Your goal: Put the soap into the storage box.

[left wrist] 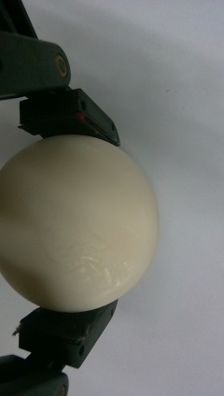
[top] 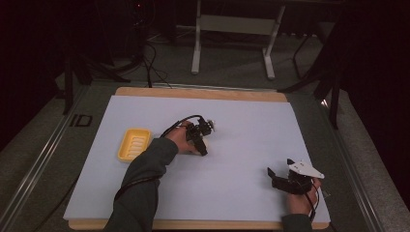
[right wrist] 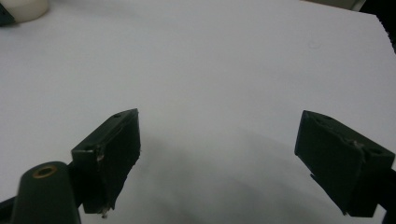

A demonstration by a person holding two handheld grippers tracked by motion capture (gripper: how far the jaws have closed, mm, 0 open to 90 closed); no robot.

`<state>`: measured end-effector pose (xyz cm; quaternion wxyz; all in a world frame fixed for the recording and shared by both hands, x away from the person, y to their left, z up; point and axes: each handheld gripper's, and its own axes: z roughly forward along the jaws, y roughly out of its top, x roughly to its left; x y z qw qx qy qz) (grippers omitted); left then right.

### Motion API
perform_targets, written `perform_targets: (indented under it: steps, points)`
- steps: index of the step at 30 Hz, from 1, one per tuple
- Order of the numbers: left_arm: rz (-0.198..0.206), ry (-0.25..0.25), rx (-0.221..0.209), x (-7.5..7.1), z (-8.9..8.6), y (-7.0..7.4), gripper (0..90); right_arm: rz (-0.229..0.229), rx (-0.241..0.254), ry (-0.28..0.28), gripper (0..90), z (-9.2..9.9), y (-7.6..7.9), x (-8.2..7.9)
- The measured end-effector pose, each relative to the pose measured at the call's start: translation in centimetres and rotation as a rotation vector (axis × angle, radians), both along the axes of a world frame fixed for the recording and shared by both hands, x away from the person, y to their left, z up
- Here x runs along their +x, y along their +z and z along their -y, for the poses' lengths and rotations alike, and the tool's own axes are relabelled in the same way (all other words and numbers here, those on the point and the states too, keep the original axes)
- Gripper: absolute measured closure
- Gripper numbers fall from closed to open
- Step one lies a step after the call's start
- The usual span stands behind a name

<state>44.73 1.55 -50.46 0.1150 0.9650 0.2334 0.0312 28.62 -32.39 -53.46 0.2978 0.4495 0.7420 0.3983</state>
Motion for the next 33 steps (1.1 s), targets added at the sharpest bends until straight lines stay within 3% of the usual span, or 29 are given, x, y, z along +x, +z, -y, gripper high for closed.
perform_targets:
  steps: [5, 12, 24, 33]
  points:
    - [0.000, -0.014, 0.016, -0.1, 0.1, 0.1, 24.0, 0.000, 0.001, 0.000, 14.2, 0.0, 0.0, 0.0]
    - [-0.011, -0.034, 0.002, -0.4, 0.0, 0.3, 24.1, 0.000, -0.002, 0.001, 14.2, 0.0, 0.0, 0.0]
    - [0.023, -0.063, -0.004, -1.2, -0.2, 2.1, 24.1, -0.001, -0.003, 0.001, 14.2, 0.0, 0.0, 0.0]
    - [0.045, -0.070, -0.027, -1.7, -1.4, 3.3, 24.1, -0.001, -0.003, 0.000, 14.2, 0.0, 0.0, 0.0]
